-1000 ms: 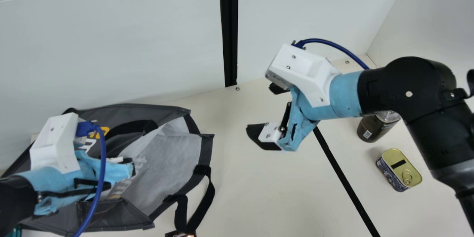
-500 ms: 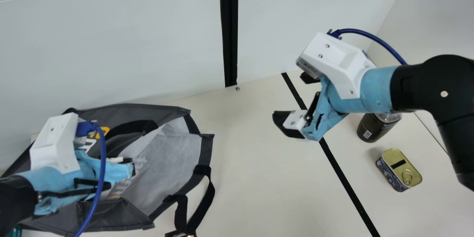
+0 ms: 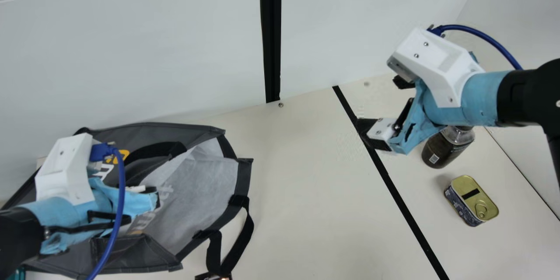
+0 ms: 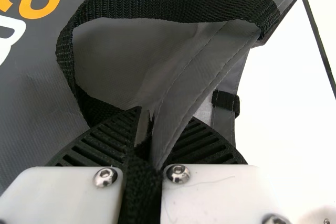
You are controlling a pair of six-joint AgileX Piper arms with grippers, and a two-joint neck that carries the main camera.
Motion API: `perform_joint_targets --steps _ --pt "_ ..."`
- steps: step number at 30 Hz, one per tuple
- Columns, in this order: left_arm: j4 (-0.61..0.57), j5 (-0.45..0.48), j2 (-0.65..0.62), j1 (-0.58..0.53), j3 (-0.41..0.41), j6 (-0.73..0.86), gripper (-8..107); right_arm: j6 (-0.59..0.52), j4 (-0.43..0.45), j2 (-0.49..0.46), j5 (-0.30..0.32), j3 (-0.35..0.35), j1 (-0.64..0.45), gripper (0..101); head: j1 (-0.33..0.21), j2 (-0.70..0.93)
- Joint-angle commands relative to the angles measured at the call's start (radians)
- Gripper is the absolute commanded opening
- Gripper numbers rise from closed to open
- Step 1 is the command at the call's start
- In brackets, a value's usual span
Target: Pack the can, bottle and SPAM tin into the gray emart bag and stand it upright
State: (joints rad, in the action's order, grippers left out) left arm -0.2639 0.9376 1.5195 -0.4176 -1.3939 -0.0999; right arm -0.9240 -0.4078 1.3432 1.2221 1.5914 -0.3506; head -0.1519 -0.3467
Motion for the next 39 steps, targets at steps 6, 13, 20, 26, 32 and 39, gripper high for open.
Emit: perform_joint_targets --steps 6,13,20,26,32,39 --pt "0.000 0.000 0.000 0.000 0.000 0.000 -8 0.012 0.032 0.003 -0.002 0.019 -0.068 95 -0.023 -0.002" --pt "0.000 0.000 0.000 0.000 0.000 0.000 -8 0.105 0.107 -0.024 -0.002 0.020 -0.087 95 -0.023 -0.002" --pt "0.000 0.000 0.000 0.000 0.000 0.000 -8 0.229 0.214 -0.072 -0.002 -0.001 -0.054 95 -0.023 -0.002" --pt "0.000 0.000 0.000 0.000 0.000 0.000 -8 0.346 0.313 -0.110 -0.002 -0.022 -0.011 95 -0.023 -0.002" --pt "0.000 0.000 0.000 0.000 0.000 0.000 -8 0.480 0.411 -0.142 -0.002 -0.048 0.040 95 -0.023 -0.002" --pt "0.000 0.000 0.000 0.000 0.000 0.000 -8 0.622 0.522 -0.174 -0.002 -0.087 0.093 95 -0.023 -0.002"
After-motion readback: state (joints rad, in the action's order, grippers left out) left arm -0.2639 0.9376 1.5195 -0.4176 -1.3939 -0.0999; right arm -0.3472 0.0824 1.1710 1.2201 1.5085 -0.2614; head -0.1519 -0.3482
